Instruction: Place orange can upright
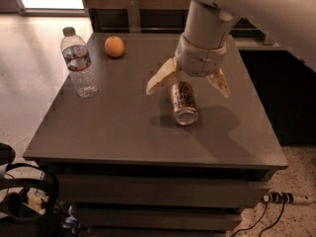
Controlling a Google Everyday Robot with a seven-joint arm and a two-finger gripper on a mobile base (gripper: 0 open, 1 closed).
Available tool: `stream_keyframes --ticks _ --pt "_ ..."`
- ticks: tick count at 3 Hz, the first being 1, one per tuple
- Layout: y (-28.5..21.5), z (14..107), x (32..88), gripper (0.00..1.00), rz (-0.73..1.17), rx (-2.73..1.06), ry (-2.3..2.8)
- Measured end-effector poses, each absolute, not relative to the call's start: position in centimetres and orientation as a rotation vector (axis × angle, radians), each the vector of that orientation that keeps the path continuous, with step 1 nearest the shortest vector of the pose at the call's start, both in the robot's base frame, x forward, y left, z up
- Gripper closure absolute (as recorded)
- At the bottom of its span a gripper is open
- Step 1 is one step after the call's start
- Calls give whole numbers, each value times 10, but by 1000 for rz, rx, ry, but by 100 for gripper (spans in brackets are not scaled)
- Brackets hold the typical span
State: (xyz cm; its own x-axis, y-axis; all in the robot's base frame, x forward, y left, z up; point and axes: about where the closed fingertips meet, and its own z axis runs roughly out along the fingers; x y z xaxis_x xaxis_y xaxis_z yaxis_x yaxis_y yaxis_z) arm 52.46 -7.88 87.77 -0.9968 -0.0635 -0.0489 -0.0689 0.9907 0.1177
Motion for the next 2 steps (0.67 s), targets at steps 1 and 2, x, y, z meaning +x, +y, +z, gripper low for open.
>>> stream_keyframes --ticks 1,2 --pt "-83 867 531 0 205 -117 3071" --pt "-88 858 543 0 219 -160 3059"
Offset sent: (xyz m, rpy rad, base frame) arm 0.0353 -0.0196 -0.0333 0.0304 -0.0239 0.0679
